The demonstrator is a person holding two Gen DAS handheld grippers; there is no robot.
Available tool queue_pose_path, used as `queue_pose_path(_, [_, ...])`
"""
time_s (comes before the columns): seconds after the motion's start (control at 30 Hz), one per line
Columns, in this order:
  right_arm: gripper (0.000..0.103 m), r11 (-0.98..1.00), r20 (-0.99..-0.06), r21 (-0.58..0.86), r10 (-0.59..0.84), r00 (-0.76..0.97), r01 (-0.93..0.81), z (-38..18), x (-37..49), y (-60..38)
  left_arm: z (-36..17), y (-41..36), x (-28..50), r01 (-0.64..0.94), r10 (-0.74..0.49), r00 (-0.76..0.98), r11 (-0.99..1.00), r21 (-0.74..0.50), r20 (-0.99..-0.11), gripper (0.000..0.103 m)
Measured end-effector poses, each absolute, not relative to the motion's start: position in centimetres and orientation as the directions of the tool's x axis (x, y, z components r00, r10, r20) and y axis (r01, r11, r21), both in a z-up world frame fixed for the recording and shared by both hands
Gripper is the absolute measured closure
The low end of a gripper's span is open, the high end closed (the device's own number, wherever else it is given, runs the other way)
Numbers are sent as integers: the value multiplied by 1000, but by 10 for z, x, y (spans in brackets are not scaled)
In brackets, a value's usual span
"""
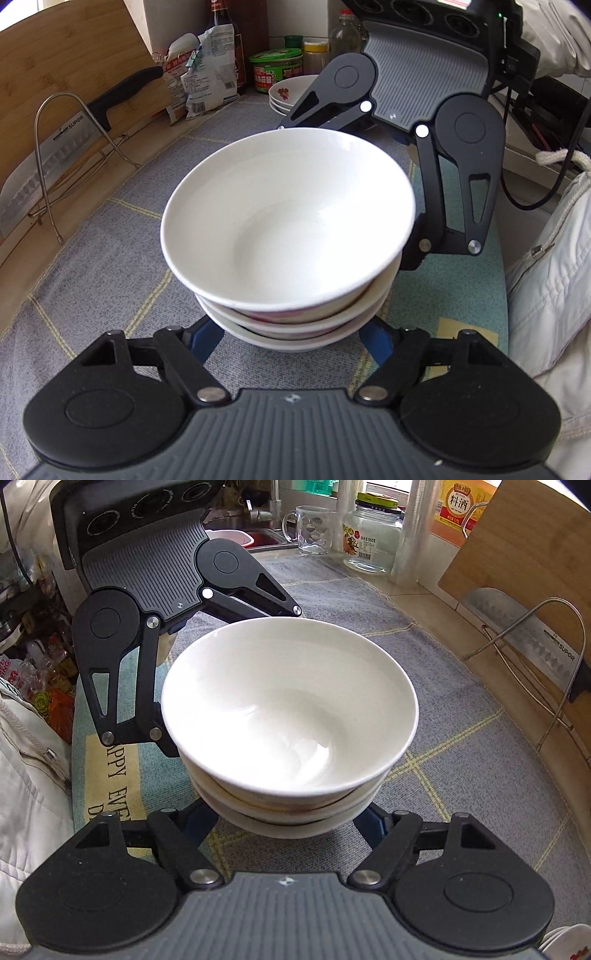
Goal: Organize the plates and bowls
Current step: 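Lift the three-bowl stack with both grippers and carry it toward the plate stack, then lower the bowl stack onto the flower-printed plates with both grippers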
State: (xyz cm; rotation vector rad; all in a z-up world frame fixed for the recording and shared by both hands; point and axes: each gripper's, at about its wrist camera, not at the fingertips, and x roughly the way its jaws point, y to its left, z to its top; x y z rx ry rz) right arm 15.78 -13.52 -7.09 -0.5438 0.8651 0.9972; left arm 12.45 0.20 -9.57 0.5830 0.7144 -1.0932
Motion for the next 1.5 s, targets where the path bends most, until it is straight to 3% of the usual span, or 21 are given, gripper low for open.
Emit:
queue_pose_path(0.53, [21,476,-823,-40,483,299,-878,-34,147,-169,-58,-37,117,937,-581,299,331,116,-757,24])
queue_pose_path(1.5, [21,602,-822,-144,370,434,-786,4,138,-336,-36,-199,160,969,-638,248,170,180,-729,24])
